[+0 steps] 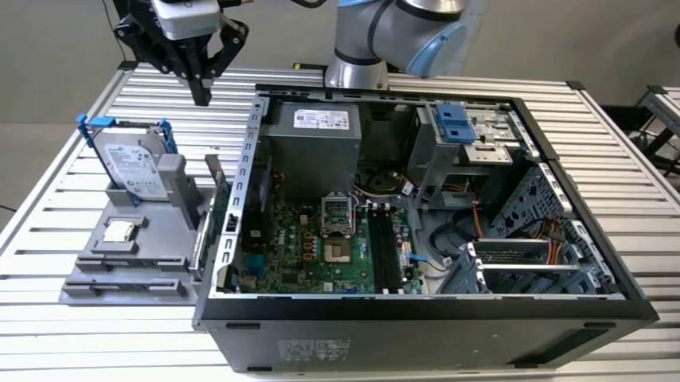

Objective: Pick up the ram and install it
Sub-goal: 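Reach for the ram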

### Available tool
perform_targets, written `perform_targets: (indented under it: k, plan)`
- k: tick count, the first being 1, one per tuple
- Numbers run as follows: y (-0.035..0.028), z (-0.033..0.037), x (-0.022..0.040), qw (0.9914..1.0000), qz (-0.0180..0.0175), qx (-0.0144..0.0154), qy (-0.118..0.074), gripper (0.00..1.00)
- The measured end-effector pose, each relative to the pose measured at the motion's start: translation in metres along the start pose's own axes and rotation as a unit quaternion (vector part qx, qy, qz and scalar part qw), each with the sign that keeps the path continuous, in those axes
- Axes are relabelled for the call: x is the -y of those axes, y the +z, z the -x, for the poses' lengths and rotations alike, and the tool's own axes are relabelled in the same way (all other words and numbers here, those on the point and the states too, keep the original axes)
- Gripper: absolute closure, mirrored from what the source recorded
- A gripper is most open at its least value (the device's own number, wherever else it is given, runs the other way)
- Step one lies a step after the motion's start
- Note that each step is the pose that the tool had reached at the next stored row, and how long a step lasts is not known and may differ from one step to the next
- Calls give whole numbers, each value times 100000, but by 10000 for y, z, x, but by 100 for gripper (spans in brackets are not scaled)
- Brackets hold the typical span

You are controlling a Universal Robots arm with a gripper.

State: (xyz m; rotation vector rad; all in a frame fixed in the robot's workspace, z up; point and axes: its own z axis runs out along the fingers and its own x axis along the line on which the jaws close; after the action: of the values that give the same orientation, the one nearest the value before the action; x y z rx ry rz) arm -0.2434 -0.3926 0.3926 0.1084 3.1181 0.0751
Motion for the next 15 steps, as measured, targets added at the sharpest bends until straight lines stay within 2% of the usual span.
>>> perform_targets:
  k: [15]
  plan:
    - [-5,-238,15,100000,0,4,-4,100]
